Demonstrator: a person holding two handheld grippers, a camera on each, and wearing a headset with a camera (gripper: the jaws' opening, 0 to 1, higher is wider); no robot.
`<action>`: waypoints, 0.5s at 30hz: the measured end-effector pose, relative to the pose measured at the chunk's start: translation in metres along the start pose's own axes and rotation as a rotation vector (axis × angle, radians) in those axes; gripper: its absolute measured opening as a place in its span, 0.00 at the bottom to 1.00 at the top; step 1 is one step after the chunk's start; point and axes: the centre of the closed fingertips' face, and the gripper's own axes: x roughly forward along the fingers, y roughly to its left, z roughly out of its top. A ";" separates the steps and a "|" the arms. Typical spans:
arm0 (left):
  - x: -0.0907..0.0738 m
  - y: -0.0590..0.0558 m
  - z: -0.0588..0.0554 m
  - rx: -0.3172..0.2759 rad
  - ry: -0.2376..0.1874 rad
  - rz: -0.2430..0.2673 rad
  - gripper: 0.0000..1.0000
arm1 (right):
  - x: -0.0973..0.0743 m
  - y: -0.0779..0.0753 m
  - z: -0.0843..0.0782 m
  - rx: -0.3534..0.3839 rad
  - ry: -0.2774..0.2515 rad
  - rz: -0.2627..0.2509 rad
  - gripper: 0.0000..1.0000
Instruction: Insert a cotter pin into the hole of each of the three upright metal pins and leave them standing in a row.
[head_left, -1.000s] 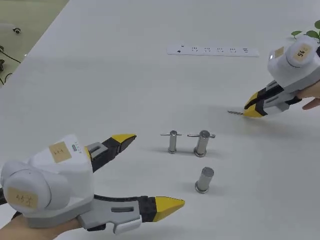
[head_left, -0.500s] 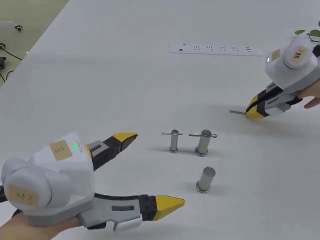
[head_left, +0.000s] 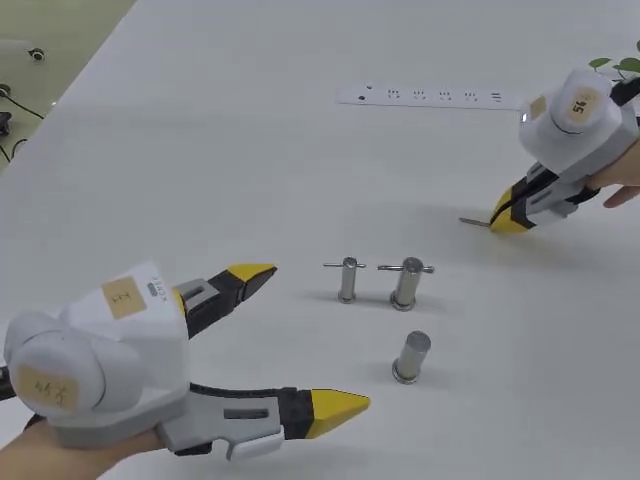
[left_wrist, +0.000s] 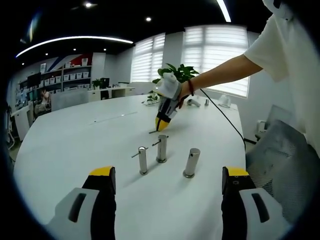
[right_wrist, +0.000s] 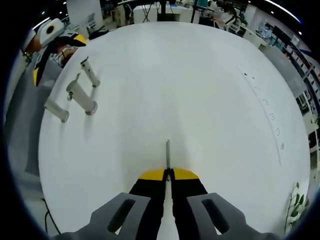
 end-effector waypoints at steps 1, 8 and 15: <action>0.000 0.000 0.000 0.000 0.000 0.000 0.87 | 0.000 0.001 0.000 0.000 0.002 0.000 0.05; 0.001 0.000 -0.001 0.000 0.002 -0.001 0.87 | -0.002 0.004 0.001 0.000 0.012 -0.009 0.03; 0.000 0.000 0.000 0.006 0.004 -0.001 0.87 | -0.004 0.004 0.001 -0.006 0.018 -0.027 0.03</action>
